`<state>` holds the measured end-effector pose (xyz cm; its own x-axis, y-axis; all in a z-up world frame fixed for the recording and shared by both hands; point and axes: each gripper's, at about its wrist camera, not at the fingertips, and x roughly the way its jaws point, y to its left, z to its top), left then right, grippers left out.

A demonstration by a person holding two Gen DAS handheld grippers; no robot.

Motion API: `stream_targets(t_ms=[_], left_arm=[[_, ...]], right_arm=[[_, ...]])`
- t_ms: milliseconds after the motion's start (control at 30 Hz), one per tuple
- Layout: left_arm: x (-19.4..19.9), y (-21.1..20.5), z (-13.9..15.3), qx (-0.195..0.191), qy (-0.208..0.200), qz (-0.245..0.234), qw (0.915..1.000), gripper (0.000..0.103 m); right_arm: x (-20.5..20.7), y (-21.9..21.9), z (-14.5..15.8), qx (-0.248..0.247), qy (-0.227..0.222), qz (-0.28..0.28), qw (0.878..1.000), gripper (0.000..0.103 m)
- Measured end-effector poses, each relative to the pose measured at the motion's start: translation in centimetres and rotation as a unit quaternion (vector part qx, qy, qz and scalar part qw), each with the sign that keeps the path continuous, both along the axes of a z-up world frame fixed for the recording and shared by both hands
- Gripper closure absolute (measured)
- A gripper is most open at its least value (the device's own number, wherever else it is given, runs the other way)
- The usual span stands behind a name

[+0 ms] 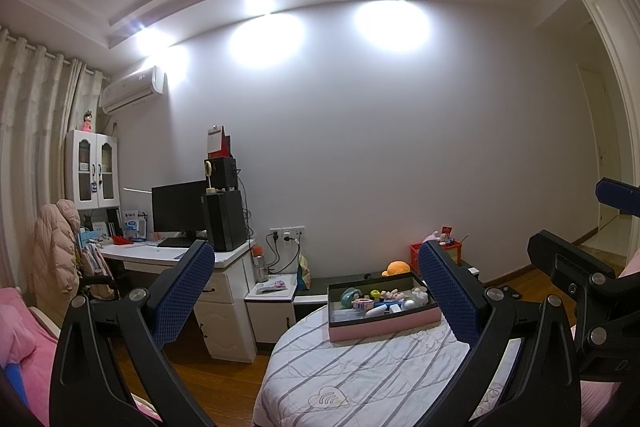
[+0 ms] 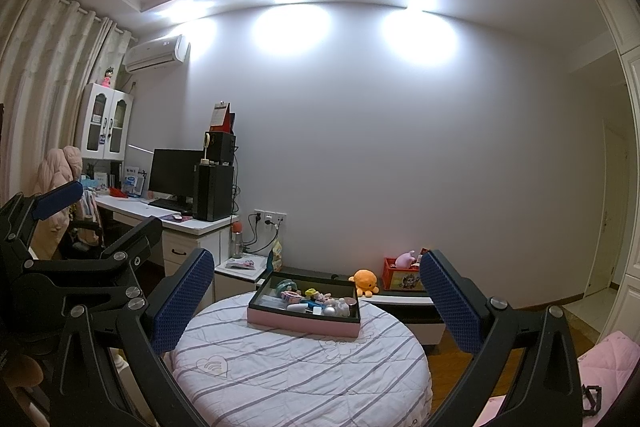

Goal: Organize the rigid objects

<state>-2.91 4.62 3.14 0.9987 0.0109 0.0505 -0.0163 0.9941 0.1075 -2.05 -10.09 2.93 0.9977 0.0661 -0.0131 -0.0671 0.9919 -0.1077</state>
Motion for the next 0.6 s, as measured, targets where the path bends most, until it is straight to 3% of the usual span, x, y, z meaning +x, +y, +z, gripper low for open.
stream_targets(t_ms=[600], left_arm=[[0.22,-0.13,-0.11,-0.001,0.004,-0.001,1.0000,0.000]], right_arm=[[0.16,-0.23,0.04,-0.001,0.001,0.000,1.000,0.000]])
